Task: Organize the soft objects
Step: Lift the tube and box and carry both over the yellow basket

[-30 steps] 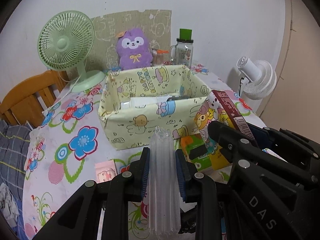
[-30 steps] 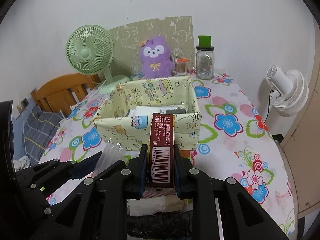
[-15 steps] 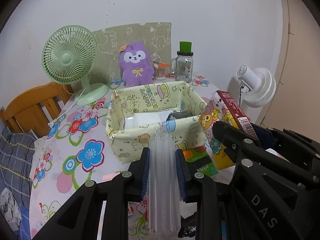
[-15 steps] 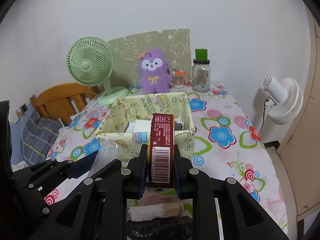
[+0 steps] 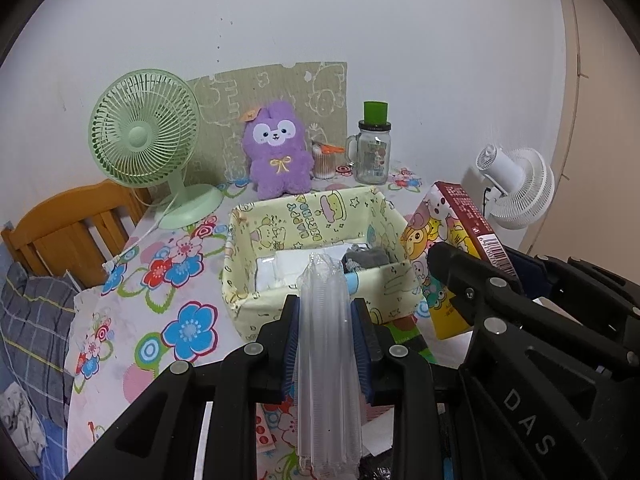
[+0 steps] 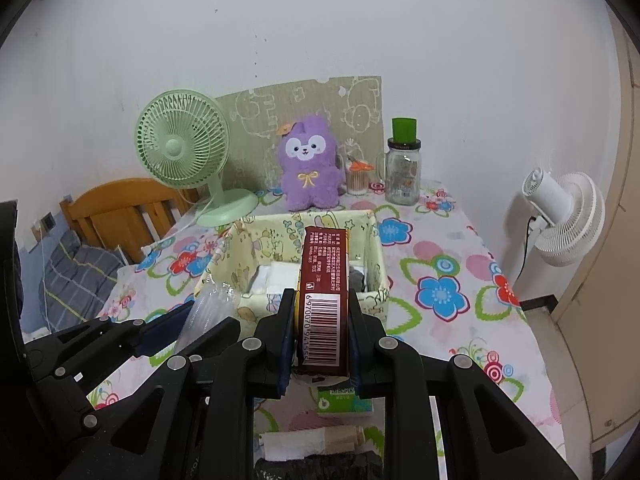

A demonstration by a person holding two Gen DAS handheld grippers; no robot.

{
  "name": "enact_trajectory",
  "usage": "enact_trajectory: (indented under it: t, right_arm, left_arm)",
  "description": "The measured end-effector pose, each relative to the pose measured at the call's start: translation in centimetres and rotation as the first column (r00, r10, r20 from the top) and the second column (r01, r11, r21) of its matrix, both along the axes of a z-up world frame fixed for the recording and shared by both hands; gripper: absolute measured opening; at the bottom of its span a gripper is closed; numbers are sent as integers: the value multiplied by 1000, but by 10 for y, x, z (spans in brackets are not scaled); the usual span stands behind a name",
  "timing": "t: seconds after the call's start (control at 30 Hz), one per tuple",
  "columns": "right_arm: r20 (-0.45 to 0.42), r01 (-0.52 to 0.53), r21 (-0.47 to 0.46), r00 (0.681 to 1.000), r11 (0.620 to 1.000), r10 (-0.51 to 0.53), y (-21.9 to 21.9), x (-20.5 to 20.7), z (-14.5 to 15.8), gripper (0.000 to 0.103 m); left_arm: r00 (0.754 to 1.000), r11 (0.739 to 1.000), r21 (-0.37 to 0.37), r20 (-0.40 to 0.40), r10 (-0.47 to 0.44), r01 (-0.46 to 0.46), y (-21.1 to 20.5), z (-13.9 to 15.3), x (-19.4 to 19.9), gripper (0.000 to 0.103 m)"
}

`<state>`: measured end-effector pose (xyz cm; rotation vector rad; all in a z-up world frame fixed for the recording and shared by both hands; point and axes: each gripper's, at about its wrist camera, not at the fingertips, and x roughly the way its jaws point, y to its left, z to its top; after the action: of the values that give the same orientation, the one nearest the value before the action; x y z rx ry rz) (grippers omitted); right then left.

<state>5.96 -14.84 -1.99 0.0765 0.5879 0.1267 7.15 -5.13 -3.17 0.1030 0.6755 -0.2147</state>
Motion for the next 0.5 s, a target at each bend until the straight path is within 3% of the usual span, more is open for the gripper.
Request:
enact_trajectory:
  t: [0.5]
  right_arm:
    - [12,1,-11,1000,1000,-1,4,18,8,25]
  left_arm:
    - [1000,1000,-3,14,1,-1,1,5,17,25]
